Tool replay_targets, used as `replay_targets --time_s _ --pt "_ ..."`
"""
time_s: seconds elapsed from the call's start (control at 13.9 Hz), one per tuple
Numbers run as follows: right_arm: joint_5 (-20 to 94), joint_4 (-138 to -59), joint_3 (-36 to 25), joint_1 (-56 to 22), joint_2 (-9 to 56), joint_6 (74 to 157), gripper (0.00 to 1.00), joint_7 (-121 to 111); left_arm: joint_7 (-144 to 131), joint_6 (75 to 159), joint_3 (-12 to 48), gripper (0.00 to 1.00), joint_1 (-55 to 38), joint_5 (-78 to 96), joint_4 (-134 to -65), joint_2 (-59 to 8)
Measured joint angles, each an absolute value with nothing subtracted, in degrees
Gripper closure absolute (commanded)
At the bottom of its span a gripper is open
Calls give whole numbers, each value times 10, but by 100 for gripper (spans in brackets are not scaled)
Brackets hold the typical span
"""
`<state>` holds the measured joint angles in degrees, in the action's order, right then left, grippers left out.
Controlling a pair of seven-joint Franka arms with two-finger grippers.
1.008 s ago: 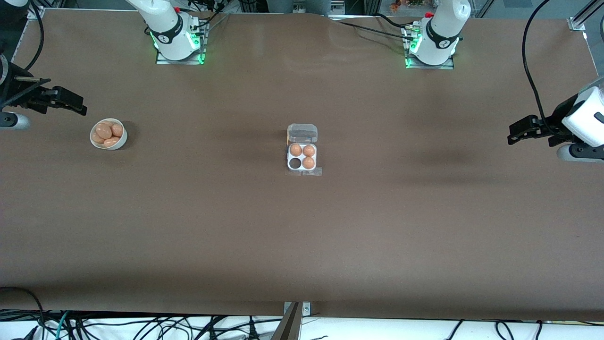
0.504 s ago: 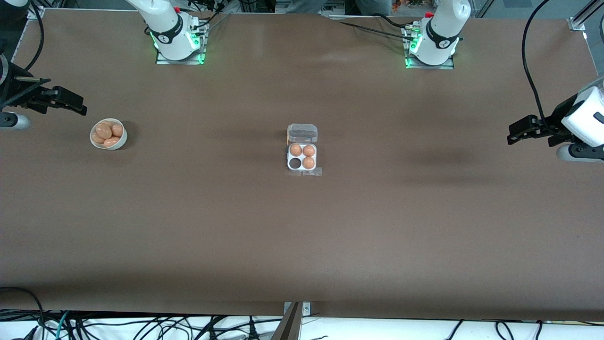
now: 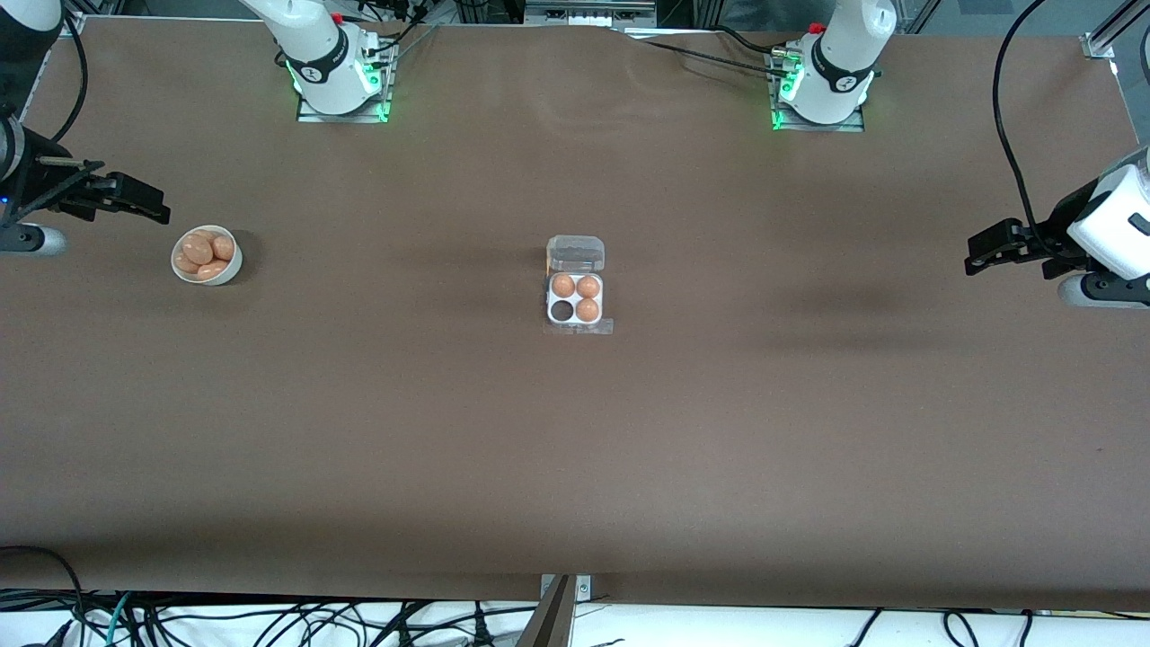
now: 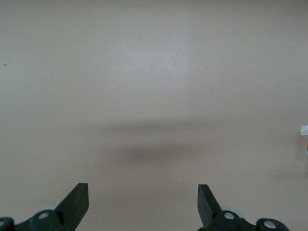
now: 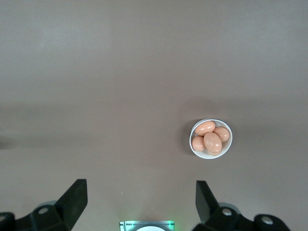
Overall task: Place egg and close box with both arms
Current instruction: 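Move the right gripper over the white bowl of eggs, then lower the right gripper and grasp one brown egg from the bowl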
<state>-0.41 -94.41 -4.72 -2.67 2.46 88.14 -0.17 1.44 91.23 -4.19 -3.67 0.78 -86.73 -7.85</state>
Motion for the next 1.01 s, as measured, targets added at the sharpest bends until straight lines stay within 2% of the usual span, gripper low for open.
replay_targets --time_s 0.22,0.43,0.72,1.01 --pt "-5 -993 -51 -24 25 938 0 -7 14 912 -42 0 -37 8 -867 -79" --pt "-6 -1079 -73 -23 -4 1019 0 -39 14 912 -41 0 -37 8 -867 -79" --pt "-7 -1226 -159 -21 -68 1150 0 -169 14 912 -40 0 -37 8 -867 -79" --pt "-6 -1308 -246 -17 -82 1220 0 -286 14 912 -39 0 -38 8 -867 -79"
